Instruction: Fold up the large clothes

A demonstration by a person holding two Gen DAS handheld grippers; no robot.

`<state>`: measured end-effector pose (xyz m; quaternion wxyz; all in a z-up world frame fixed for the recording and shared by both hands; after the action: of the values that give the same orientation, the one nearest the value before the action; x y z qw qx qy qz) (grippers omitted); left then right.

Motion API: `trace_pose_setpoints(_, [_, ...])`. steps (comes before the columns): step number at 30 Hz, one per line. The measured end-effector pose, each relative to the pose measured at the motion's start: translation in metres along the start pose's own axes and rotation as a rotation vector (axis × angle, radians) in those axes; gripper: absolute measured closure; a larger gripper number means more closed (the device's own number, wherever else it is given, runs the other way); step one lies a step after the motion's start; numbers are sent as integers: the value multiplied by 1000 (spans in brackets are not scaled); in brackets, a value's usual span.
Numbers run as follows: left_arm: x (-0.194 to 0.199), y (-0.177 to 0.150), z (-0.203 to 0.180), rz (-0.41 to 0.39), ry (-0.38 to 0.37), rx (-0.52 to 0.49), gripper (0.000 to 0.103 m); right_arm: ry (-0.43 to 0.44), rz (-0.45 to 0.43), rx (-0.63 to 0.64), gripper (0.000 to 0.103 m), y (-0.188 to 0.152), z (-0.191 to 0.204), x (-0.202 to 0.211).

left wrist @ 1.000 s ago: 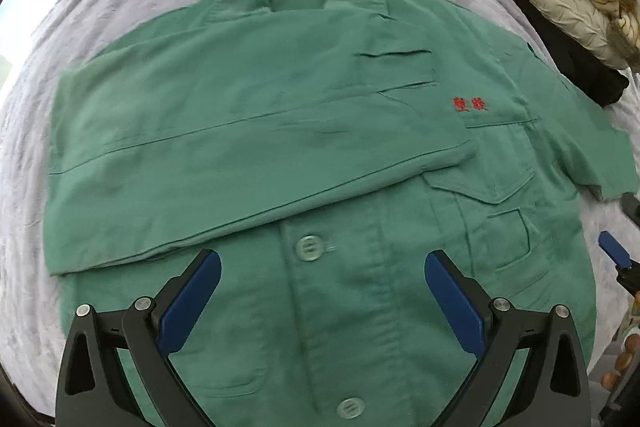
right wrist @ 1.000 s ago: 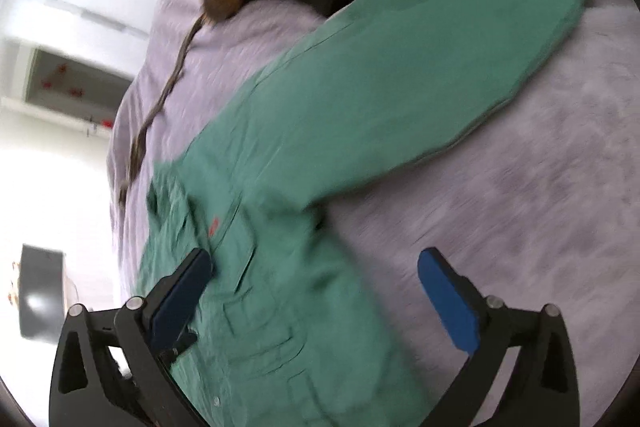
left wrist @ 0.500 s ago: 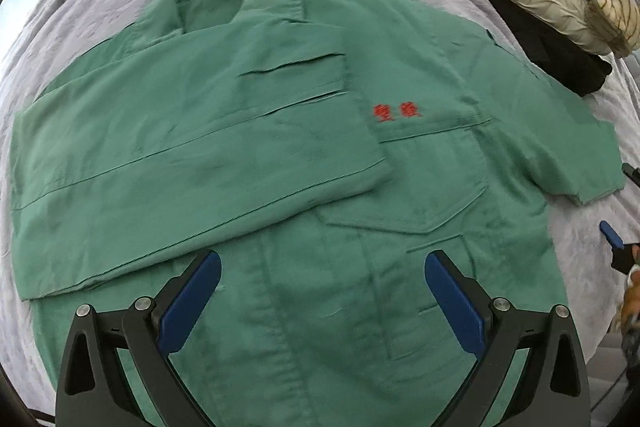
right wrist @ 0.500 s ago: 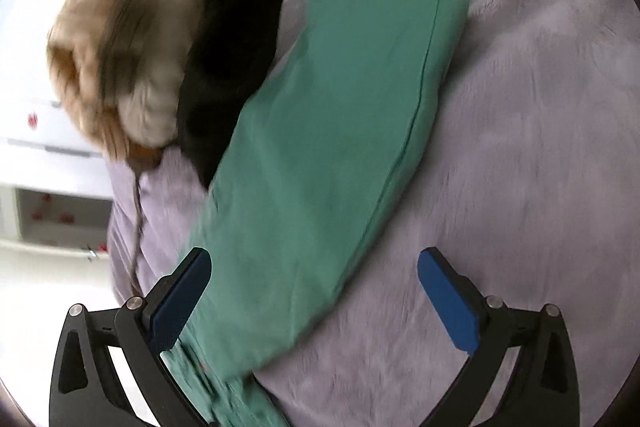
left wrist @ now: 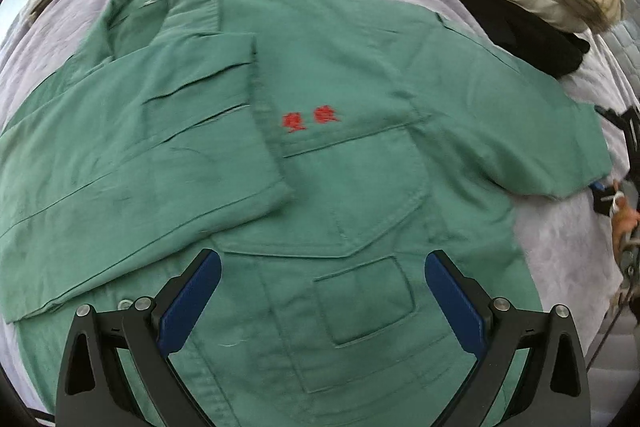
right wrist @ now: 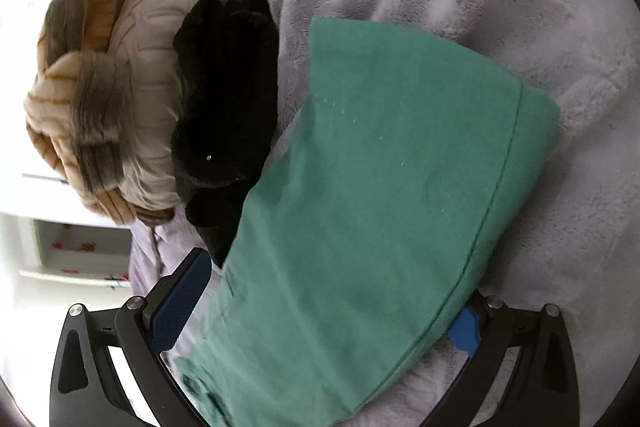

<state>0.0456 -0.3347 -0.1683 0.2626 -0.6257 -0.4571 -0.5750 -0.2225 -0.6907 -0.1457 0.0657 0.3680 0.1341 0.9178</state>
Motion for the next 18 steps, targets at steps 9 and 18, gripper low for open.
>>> trace_pose_setpoints(9, [5, 1, 6, -9, -8, 20, 1, 133, 48, 36, 99, -13, 36, -1])
trace_pose_setpoints(18, [26, 5, 60, -80, 36, 95, 1, 363, 151, 399, 99, -83, 203, -8])
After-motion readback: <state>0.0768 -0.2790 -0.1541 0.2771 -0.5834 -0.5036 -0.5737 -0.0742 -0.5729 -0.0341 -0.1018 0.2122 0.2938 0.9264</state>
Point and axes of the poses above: each gripper's, at about its wrist camera, not at the fingertips, and x roughly against the way its jaws point, z to its left, y to its top, the point moved 4 cm from there along -x, roughly the way its jaws point, and after that the axes turned 13 degrees about x, right-handed, at the moved point
